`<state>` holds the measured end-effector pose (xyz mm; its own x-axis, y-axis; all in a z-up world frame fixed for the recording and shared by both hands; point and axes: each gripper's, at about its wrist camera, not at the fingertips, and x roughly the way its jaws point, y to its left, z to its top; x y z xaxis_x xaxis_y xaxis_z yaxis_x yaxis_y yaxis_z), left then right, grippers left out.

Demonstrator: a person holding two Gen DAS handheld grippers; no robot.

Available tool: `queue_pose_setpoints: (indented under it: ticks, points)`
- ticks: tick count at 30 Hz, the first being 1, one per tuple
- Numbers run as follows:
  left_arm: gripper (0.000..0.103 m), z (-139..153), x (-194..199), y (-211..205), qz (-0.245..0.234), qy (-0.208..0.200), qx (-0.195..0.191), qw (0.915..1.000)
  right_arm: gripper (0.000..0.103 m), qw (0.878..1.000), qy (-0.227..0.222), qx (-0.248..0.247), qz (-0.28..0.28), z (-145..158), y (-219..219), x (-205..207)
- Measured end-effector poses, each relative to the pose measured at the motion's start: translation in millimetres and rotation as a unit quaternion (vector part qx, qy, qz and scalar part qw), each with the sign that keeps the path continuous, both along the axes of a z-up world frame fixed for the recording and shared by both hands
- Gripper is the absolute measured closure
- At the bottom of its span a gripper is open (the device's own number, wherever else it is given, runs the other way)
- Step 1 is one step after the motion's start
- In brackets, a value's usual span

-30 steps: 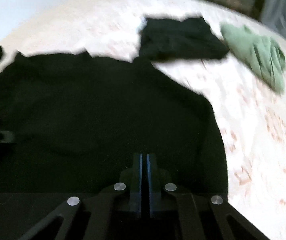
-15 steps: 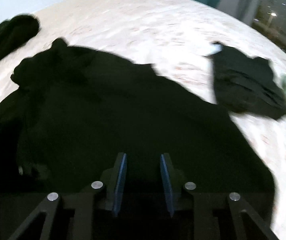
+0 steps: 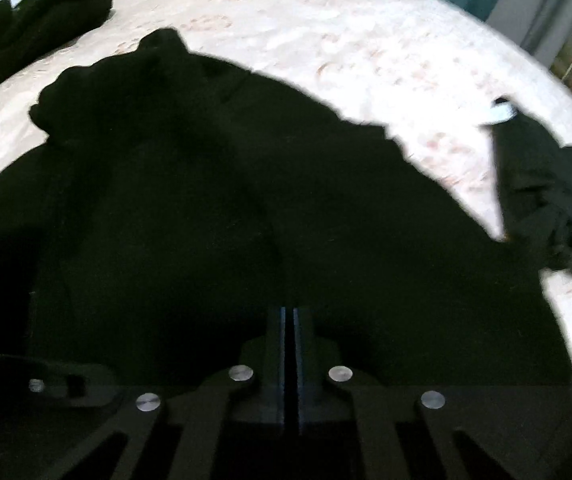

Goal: Fold clothes

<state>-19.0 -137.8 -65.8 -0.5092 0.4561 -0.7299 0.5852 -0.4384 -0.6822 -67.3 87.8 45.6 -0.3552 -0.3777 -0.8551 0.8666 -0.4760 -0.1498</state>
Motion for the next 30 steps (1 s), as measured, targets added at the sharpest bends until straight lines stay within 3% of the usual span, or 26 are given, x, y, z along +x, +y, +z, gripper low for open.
queue_pose_setpoints:
  ticks: [4, 9, 11, 12, 14, 19, 23, 26, 29, 30]
  points:
    - [0.098, 8.7, 1.6, -0.7, 0.006, 0.015, -0.039, 0.9991, 0.101, 0.999, 0.017, -0.027, -0.042, 7.5, 0.8, -7.6]
    - [0.098, 4.8, 0.1, -1.6, 0.002, 0.010, -0.047, 0.9988, 0.099, 0.998, 0.034, 0.010, -0.061, -7.5, -8.9, -11.0]
    - [0.098, 5.9, 0.1, -1.9, -0.004, 0.010, -0.055, 0.9984, 0.088, 0.996, 0.042, -0.008, -0.079, 0.5, 2.3, -10.1]
    - [0.098, 7.3, -1.8, 0.0, -0.007, 0.010, -0.060, 0.9981, 0.072, 0.995, 0.044, -0.018, -0.091, 5.6, 9.9, -10.7]
    - [0.098, 9.0, -5.1, 3.2, -0.011, 0.010, -0.067, 0.9976, 0.059, 0.992, 0.033, -0.033, -0.115, 16.5, 34.8, -11.4]
    - [0.097, 8.9, -5.6, 3.4, -0.011, 0.008, -0.063, 0.9979, 0.052, 0.988, -0.022, -0.046, -0.148, 29.5, 99.2, -6.9]
    - [0.096, 10.3, 0.8, 3.3, 0.002, 0.005, -0.058, 0.9983, 0.047, 0.981, -0.074, -0.068, -0.169, 23.3, 148.4, -4.8]
    - [0.086, 22.0, 21.0, -2.0, 0.033, 0.023, -0.063, 0.9972, 0.046, 0.971, -0.115, -0.112, -0.174, 19.4, 168.4, -7.5]
    - [0.060, 45.7, 48.4, -8.6, 0.067, 0.071, -0.097, 0.9905, 0.046, 0.964, -0.136, -0.134, -0.186, 14.3, 172.0, -12.1]
    - [0.046, 51.8, 57.5, -11.5, 0.079, 0.084, -0.108, 0.9874, 0.046, 0.963, -0.143, -0.135, -0.186, 11.8, 170.0, -14.4]
